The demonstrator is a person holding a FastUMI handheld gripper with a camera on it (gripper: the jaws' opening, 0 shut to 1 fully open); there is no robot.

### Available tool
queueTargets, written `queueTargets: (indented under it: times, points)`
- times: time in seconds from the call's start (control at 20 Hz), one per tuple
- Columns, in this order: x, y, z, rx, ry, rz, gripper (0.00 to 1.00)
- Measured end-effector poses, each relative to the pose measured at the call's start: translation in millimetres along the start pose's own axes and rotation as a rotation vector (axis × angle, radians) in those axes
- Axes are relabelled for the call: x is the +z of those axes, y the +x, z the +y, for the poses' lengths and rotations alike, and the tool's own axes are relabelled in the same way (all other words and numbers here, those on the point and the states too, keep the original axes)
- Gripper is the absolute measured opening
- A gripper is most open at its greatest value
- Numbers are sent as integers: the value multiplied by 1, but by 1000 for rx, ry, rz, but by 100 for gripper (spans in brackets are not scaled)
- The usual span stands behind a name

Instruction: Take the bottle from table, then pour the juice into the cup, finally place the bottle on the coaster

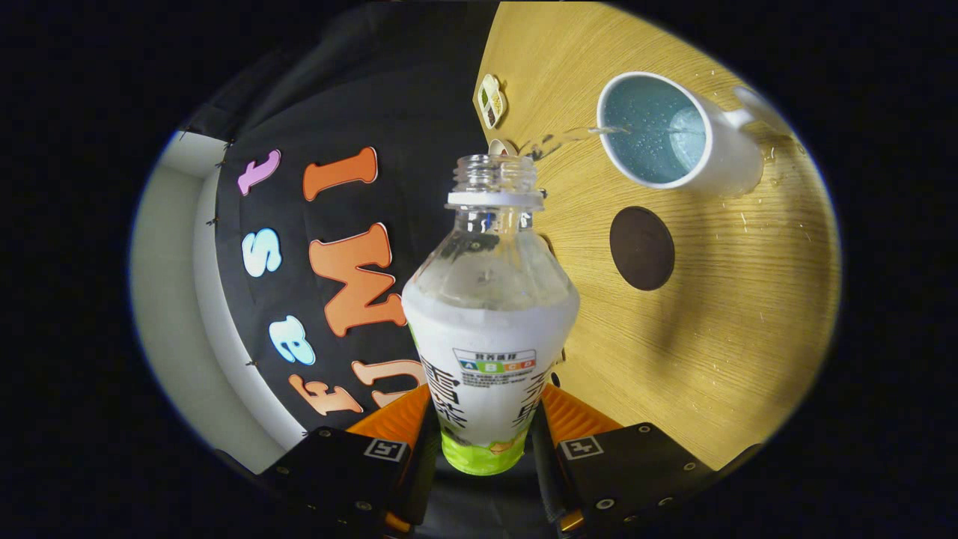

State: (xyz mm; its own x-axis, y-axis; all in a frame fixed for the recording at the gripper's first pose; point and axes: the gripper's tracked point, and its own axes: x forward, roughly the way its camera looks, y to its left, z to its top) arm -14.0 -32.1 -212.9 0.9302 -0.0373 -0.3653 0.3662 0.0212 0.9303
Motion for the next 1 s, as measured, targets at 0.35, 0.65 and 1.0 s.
queueTargets:
  times: [0.35, 0.65, 1.0]
  points:
    - [-1, -1, 10, 5, 30, -1, 60]
    - [-3, -1, 13, 3, 60, 0, 60]
    - [-1, -5, 21, 3, 95, -6, 60]
